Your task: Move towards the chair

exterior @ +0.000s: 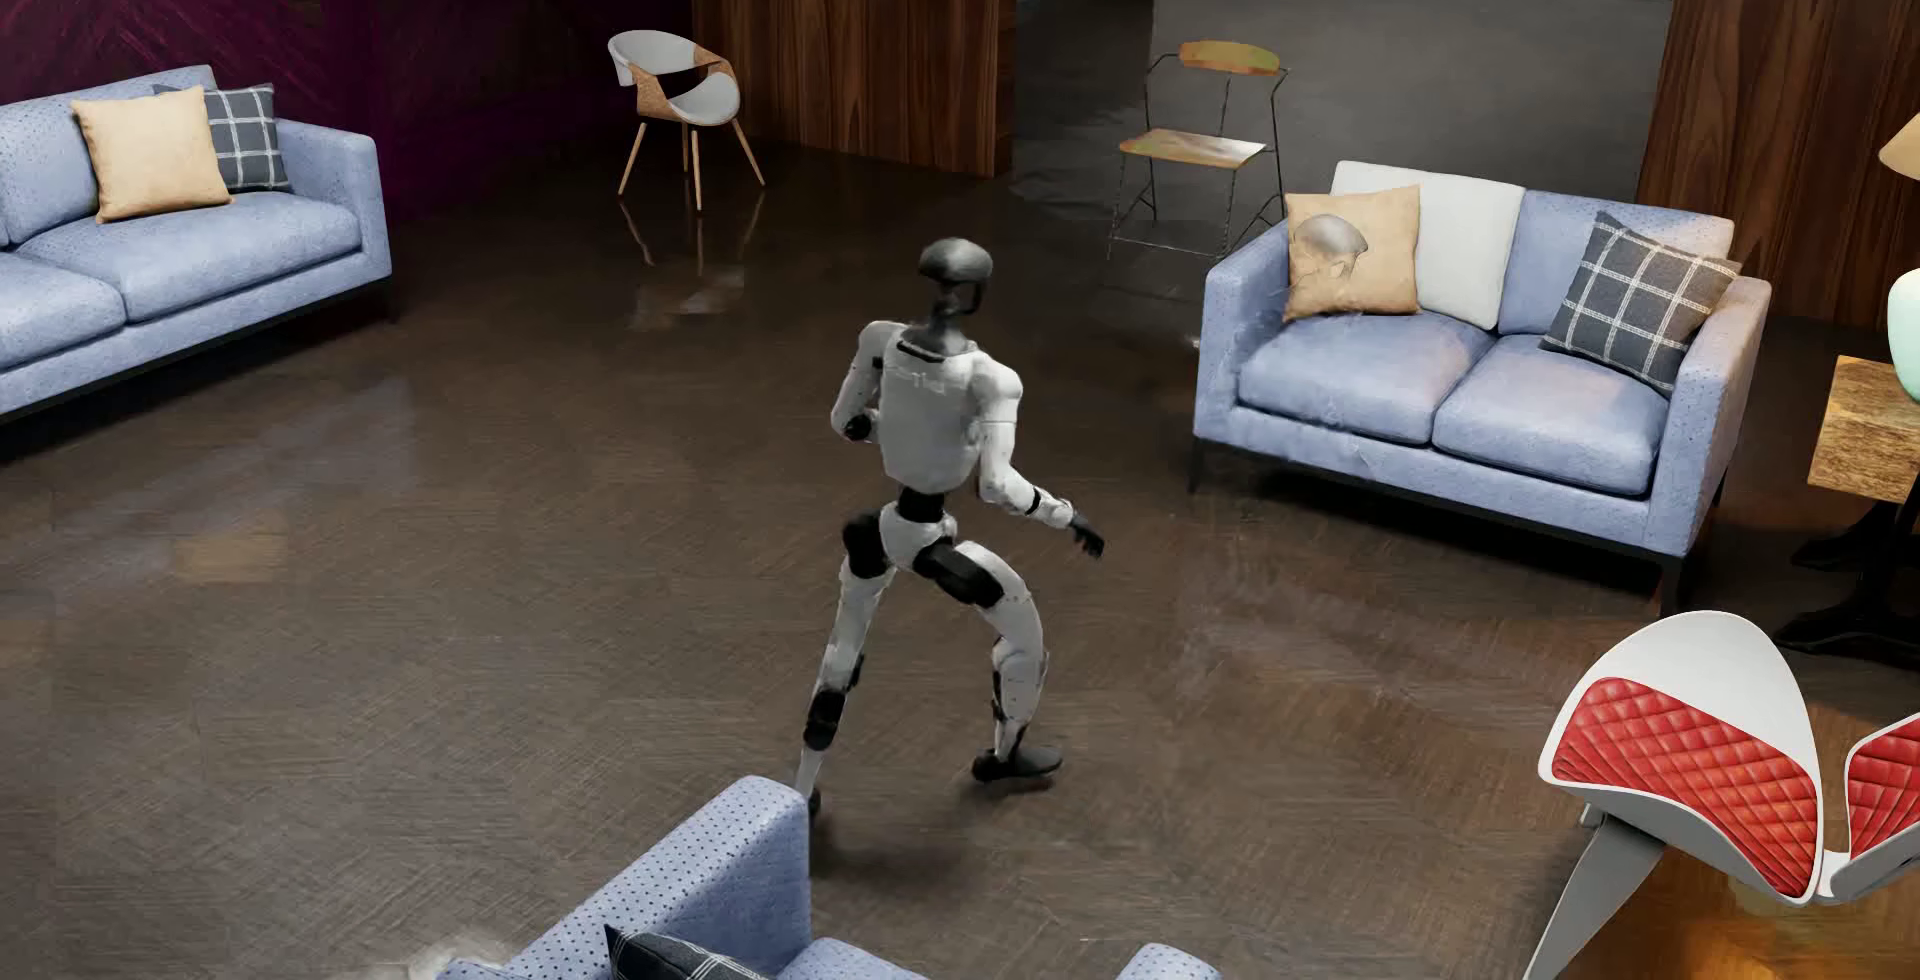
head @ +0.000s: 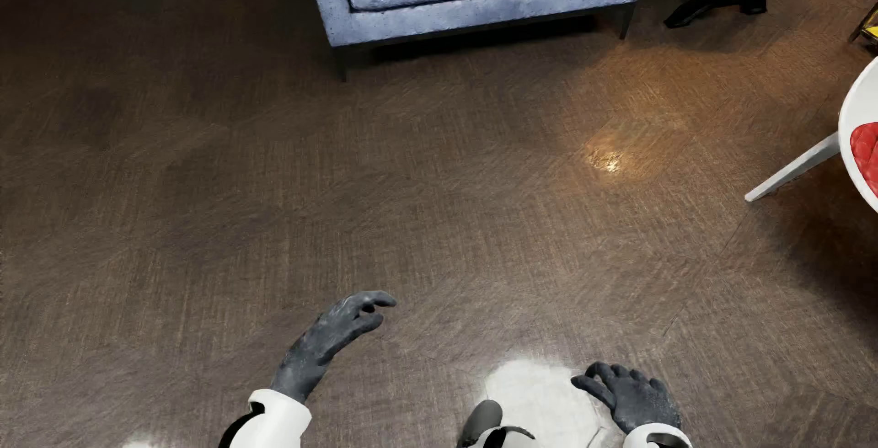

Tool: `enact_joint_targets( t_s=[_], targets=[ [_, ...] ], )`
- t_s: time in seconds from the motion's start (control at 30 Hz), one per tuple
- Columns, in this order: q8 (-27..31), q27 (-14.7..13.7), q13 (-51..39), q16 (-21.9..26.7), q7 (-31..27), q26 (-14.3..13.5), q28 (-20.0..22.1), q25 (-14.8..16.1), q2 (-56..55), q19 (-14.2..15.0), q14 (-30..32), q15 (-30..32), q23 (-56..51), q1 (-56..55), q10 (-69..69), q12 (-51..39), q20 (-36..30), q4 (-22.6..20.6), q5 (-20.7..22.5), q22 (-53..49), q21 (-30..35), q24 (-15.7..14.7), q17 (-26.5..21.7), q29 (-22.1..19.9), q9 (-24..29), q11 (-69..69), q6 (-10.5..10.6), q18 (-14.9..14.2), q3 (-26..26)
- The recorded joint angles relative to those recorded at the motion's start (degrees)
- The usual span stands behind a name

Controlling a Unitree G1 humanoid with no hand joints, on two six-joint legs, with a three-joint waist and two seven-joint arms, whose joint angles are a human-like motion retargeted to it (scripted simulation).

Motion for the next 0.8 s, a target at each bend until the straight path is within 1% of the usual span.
enact_joint_targets(
  t_s=[0.03,0.07,0.1,0.13,0.17,0.2,0.23,0.27,0.3,0.33,0.37,0.4,0.43,0.47,0.5,0.53,0.57,0.6,0.63,0.67,0.7,0.73,0.77,0.8],
  targets=[
    [-3.0,0.0,2.7,0.6,0.3,0.5,0.7,1.3,3.1,-10.9,1.5,2.2,-1.6,1.8,3.2,-0.4,0.1,1.4,2.2,1.2,-3.7,3.0,2.0,-0.2,-0.2,-2.7,-0.2,0.0,-0.7],
    [-1.9,-0.3,5.5,0.9,-2.3,0.6,1.2,2.9,5.4,-11.9,6.7,0.0,-2.8,1.0,12.4,0.2,0.9,5.3,3.9,2.1,-7.0,6.3,4.5,-0.7,-0.1,-1.5,0.0,-0.8,-1.3],
    [-0.5,-0.3,6.9,0.5,-7.6,1.7,1.9,3.5,7.3,-12.0,13.6,-3.0,-3.1,-2.5,24.7,0.8,1.9,9.6,6.0,3.1,-9.2,9.7,6.9,-0.9,0.3,0.9,0.5,4.4,-1.5],
    [0.9,-0.3,7.1,-1.3,-10.3,2.8,2.6,2.3,8.8,-12.0,18.4,-5.8,-2.4,-7.2,36.3,2.3,3.7,13.7,8.0,4.2,-10.5,12.6,8.2,-0.8,0.9,3.4,1.3,11.1,-1.3],
    [2.8,-0.7,6.1,-3.9,-13.1,3.3,3.2,-0.9,10.0,-12.0,18.9,-7.6,-1.1,-12.0,44.6,4.4,5.7,15.3,10.2,5.3,-11.1,14.6,9.0,-0.1,1.4,4.7,2.2,9.2,-0.7],
    [5.5,-1.5,4.5,-6.5,-17.6,3.3,3.4,-4.6,11.6,-11.9,16.6,-8.3,0.0,-17.8,49.7,6.2,7.7,12.9,12.6,6.3,-10.6,15.1,9.3,0.8,1.8,4.2,2.7,7.2,0.3],
    [9.1,-3.1,2.9,-8.1,-20.5,3.0,3.3,-6.9,13.7,-11.3,15.5,-8.3,0.9,-22.7,51.5,8.3,9.7,10.6,14.9,6.6,-9.6,14.1,9.5,1.5,1.9,2.3,2.9,3.8,1.0],
    [13.0,-4.2,0.8,-9.0,-20.7,3.0,2.7,-7.0,15.9,-10.5,12.7,-8.1,1.7,-26.0,50.1,10.1,11.6,10.6,17.1,7.0,-7.5,12.3,10.1,2.3,1.9,0.1,3.0,1.0,1.6],
    [17.0,-5.0,-1.2,-9.3,-19.8,3.2,1.8,-5.3,18.1,-9.5,10.0,-8.2,2.4,-28.4,46.3,11.7,13.3,11.7,18.8,7.5,-5.3,10.5,10.9,2.9,1.8,-1.7,3.1,1.0,2.2],
    [20.8,-5.7,-2.7,-8.9,-18.9,3.6,1.0,-3.0,20.0,-8.5,7.8,-8.9,3.0,-30.4,40.6,12.8,14.9,12.8,20.1,8.2,-3.0,9.7,11.7,3.6,1.7,-2.7,3.3,2.2,2.8],
    [24.5,-6.1,-4.8,-8.4,-19.2,4.8,0.4,-0.9,21.6,-7.5,6.2,-10.0,4.8,-32.1,33.5,13.7,16.0,13.3,21.2,7.8,-0.5,10.1,12.7,3.8,1.6,-3.1,3.5,2.9,3.4],
    [28.5,-6.2,-6.5,-7.9,-22.8,5.8,0.4,0.7,22.9,-6.4,6.4,-11.2,6.1,-33.7,26.0,14.3,17.3,12.4,22.2,7.9,1.6,10.8,13.4,4.1,1.6,-3.0,3.7,2.8,3.9],
    [32.4,-5.8,-7.9,-7.7,-28.6,6.6,0.8,1.7,24.1,-5.3,9.5,-12.3,7.2,-34.7,18.3,14.7,18.7,10.7,23.0,8.5,3.2,11.1,14.0,3.8,1.5,-3.1,4.0,2.1,4.3],
    [36.1,-5.0,-8.7,-7.9,-35.6,7.3,1.2,2.3,25.3,-4.1,14.2,-13.1,8.4,-34.5,10.0,14.9,20.0,8.8,23.5,9.4,4.5,11.0,14.4,2.9,1.4,-3.4,4.3,1.8,4.6],
    [39.6,-3.9,-8.8,-8.1,-43.4,8.0,1.6,2.8,26.3,-3.0,17.8,-14.0,9.4,-33.0,2.5,14.5,21.2,6.6,23.7,11.3,5.3,10.5,14.4,2.2,1.2,-3.3,4.6,0.6,4.6],
    [42.7,-2.4,-8.7,-8.4,-46.8,8.4,2.0,3.4,27.1,-1.9,20.5,-14.8,11.1,-31.4,-2.6,14.2,22.1,4.9,23.3,13.1,5.8,10.0,14.3,1.5,1.1,-2.9,4.9,0.0,4.2],
    [45.2,-0.9,-8.2,-8.6,-45.0,8.8,2.2,4.2,27.5,-0.8,19.5,-15.6,13.0,-30.5,-2.2,13.8,22.4,4.4,22.4,15.0,5.8,9.4,13.8,0.9,1.0,-2.2,5.2,0.0,3.5],
    [47.1,0.9,-7.7,-8.4,-40.7,9.1,2.1,5.1,27.4,0.5,13.3,-16.9,15.8,-29.8,0.4,13.9,22.2,5.3,21.6,15.9,5.7,9.1,13.8,-0.1,1.0,-0.4,5.5,-0.1,2.9],
    [48.7,2.5,-6.5,-8.0,-37.0,9.7,1.9,6.4,27.2,1.4,9.4,-17.0,17.7,-28.8,2.0,12.5,21.5,5.4,20.4,17.9,4.4,8.4,12.8,-0.5,1.0,1.1,5.7,0.7,2.5],
    [50.3,4.1,-5.5,-7.7,-34.0,10.6,2.0,8.1,26.5,2.4,7.2,-16.2,19.9,-27.2,2.0,10.9,20.5,4.7,19.0,20.2,2.5,7.5,12.1,-1.1,1.0,2.8,5.8,1.9,2.3],
    [51.9,6.0,-4.8,-7.5,-30.8,12.2,1.9,10.3,24.9,3.5,5.9,-14.7,22.7,-25.4,1.3,9.1,19.5,3.6,17.8,23.0,0.2,6.2,11.7,-2.4,1.1,5.8,5.5,2.9,2.1],
    [52.6,8.1,-4.6,-7.1,-27.5,14.1,1.6,12.9,22.2,4.9,4.9,-11.4,26.0,-23.6,0.6,7.2,18.4,2.6,16.7,26.0,-2.3,4.6,11.7,-4.0,1.3,10.4,5.0,3.9,2.0],
    [52.7,10.3,-4.6,-6.1,-24.2,15.4,0.9,15.6,18.8,7.4,4.0,-6.9,29.3,-22.0,0.1,5.0,17.5,1.5,15.8,29.5,-4.1,3.7,11.8,-5.8,1.4,15.7,4.4,4.9,2.0],
    [51.3,11.8,-4.8,-4.8,-21.0,16.4,0.1,17.6,14.6,10.0,3.1,-2.5,32.4,-20.3,-0.5,3.0,16.1,0.6,14.8,32.6,-4.6,3.5,11.6,-6.6,1.6,21.7,3.8,5.8,2.2]
  ],
)
